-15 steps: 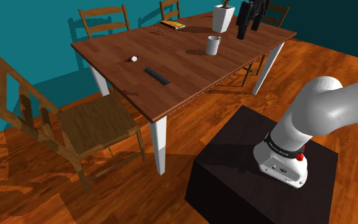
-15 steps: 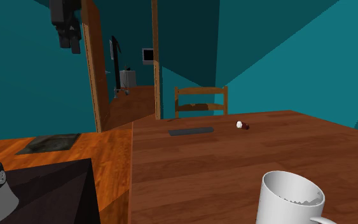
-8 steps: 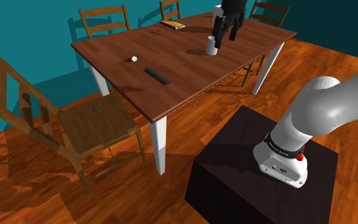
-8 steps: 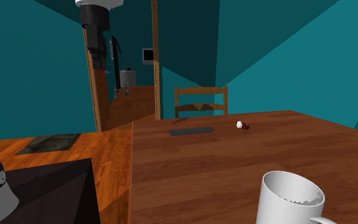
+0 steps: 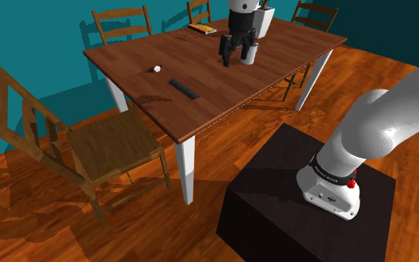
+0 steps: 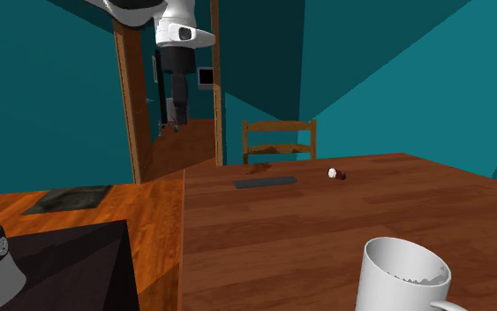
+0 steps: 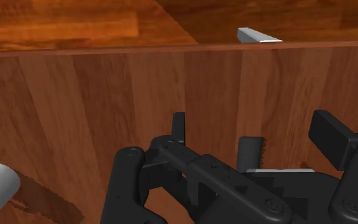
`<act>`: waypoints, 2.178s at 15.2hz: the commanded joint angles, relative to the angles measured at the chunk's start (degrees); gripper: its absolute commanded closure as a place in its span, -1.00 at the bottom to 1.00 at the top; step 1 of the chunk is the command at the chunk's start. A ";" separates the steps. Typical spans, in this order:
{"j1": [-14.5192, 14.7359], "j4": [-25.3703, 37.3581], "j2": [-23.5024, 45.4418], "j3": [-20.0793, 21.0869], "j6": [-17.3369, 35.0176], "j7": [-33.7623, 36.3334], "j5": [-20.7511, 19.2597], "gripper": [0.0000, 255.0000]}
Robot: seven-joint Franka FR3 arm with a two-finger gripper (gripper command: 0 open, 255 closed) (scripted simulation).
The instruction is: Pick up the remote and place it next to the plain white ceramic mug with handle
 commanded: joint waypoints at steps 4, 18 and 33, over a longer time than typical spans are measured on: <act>0.10 4.37 10.34 0.11 6.15 0.84 1.13 -1.00; 0.48 27.51 40.98 0.59 14.07 2.47 4.17 -1.00; 0.76 28.48 46.62 0.74 18.81 2.58 4.44 -1.00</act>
